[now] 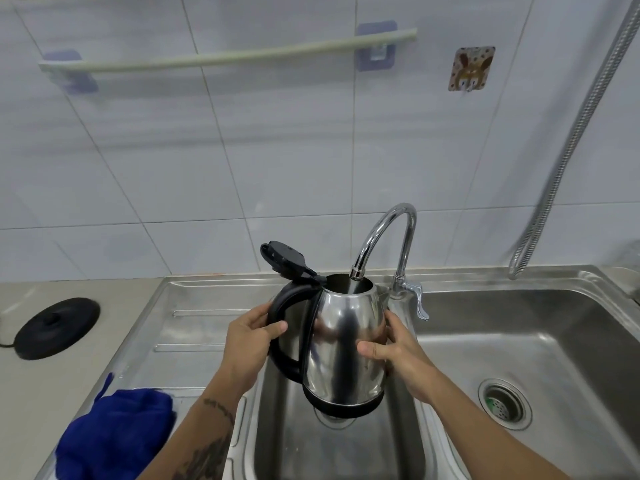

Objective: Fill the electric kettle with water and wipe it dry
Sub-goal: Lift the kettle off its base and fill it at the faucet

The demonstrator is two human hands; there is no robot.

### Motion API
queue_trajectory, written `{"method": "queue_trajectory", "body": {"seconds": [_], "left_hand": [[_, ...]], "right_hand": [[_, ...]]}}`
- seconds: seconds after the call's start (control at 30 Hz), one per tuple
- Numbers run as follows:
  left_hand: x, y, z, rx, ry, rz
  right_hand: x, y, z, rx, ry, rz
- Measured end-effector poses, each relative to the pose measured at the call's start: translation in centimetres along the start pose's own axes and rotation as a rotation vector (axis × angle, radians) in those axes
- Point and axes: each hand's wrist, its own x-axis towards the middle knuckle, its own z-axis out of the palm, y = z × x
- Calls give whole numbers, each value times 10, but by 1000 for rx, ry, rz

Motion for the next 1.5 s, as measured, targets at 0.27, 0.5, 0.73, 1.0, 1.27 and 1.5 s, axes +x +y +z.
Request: {"method": "queue_trajectory", "body": {"seconds": [0.27,0.5,0.73,1.0,1.27,1.5], "left_hand": [[-3,-5,-3,10,-22,11],[-9,-5,-3,32,-13,32],[-19,-2,9,111,50,92],[-17,-11,19,228,203,174],[-11,-22,28,357,277,212],[-4,-28,35,410,274,191]], "right_hand": [[-5,-3,-3,-20,1,-13],[-9,-5,-1,-17,-6,-13],[-9,-4,0,-8,12,-14],[-12,-11,3,-48,30,-14],[3,-35,-51,-189,-1,0],[60,-21,-93,-1102,272,89]]}}
